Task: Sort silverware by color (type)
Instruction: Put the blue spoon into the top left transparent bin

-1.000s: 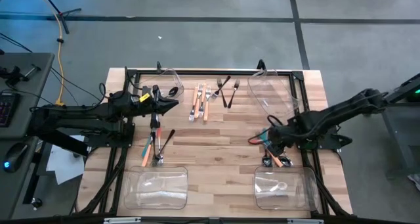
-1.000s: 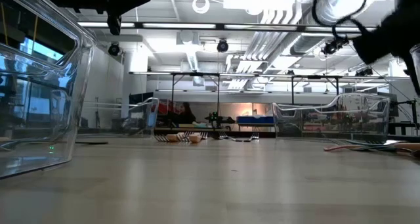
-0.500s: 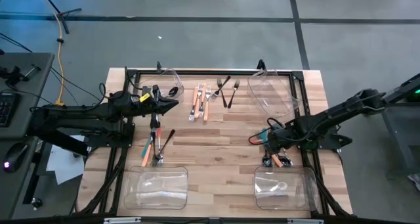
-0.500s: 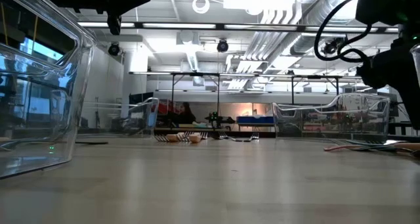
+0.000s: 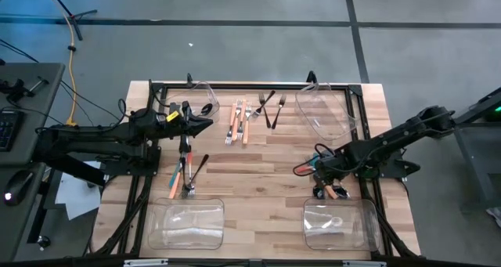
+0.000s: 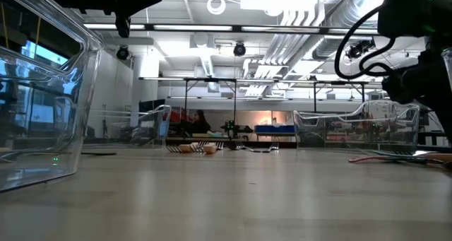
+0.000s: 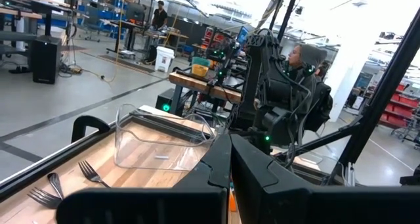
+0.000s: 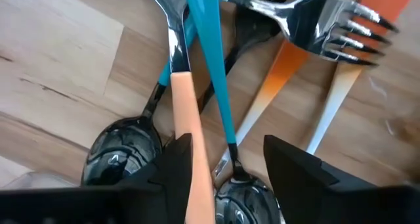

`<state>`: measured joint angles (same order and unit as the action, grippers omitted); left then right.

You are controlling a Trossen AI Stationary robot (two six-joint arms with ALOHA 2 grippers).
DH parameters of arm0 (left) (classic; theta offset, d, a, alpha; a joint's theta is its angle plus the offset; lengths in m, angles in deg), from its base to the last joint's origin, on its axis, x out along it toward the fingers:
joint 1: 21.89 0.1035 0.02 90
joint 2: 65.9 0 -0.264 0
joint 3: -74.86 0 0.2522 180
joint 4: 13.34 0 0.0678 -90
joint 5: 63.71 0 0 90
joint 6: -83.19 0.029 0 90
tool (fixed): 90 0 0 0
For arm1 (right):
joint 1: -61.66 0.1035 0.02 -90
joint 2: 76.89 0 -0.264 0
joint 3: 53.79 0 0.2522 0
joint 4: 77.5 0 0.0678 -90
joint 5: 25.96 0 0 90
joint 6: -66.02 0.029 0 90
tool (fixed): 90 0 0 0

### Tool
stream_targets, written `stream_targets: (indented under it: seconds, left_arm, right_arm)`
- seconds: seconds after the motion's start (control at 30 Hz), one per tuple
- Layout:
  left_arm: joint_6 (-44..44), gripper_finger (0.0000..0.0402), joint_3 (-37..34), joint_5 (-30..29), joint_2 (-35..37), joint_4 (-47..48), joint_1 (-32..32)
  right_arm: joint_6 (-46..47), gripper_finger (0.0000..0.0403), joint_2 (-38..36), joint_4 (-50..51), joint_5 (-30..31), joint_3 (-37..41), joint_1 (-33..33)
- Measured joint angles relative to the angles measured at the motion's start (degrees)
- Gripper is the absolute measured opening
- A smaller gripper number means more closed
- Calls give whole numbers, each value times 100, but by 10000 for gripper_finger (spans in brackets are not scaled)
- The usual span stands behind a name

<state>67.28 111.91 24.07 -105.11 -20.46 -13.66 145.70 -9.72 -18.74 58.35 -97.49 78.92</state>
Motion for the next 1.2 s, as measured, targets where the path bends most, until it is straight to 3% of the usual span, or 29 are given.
stream_targets:
  seconds: [0.5,0.7,1.2]
  left_arm:
    - [-44,0,0,0,-1,1,0]
    - [-47,0,0,0,-1,1,0]
    - [-48,0,0,2,-1,3,0]
  right_arm:
    - [-97,156,-255,-72,155,-3,0]
    - [-61,156,-392,356,128,-3,0]
    - [-113,156,300,187,215,1,0]
